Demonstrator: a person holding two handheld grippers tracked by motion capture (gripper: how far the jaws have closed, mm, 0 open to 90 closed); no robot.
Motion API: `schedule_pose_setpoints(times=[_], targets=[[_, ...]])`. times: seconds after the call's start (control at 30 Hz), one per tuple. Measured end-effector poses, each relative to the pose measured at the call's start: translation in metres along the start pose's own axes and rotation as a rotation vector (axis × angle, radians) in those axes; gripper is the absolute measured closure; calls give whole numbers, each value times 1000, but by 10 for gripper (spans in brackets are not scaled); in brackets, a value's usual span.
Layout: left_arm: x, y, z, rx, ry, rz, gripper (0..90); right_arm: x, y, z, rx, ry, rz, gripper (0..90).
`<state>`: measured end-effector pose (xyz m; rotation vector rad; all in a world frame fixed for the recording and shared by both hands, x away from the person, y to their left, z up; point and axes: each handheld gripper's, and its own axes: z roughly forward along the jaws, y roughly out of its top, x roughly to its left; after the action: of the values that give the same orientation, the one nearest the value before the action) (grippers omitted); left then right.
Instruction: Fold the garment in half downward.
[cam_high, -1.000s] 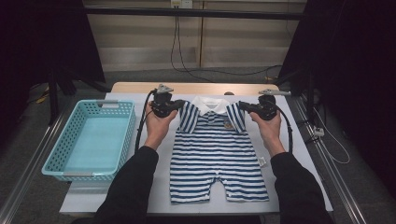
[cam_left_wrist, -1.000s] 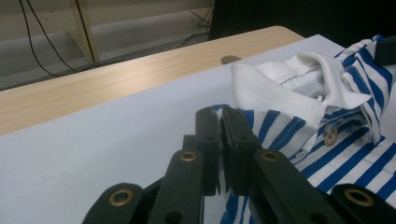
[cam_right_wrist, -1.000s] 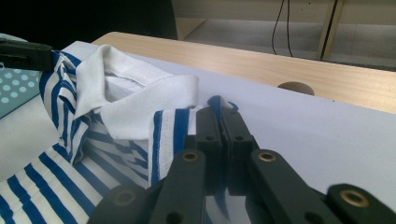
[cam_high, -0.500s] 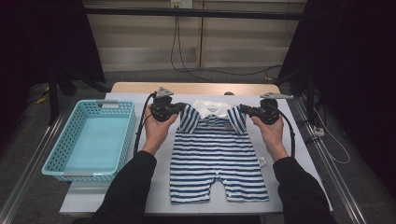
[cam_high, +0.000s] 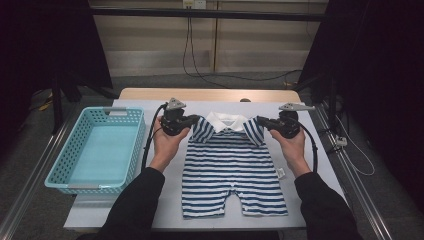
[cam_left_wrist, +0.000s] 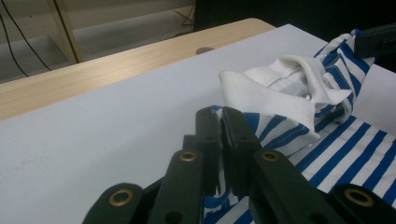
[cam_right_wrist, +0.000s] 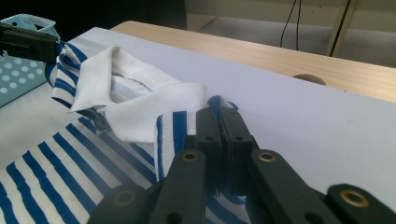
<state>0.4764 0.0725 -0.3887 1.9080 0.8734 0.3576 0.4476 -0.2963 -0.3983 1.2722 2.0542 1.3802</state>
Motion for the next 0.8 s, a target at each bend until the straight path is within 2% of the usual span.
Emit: schedule_pose_setpoints(times=[0.5,0.8], targets=[[-15,-13,-7,20,-36,21,860,14,-10,-11,26,23,-40,880],[-21,-17,-11,35,-44,47,860,15,-16,-16,34,25,-42,880]])
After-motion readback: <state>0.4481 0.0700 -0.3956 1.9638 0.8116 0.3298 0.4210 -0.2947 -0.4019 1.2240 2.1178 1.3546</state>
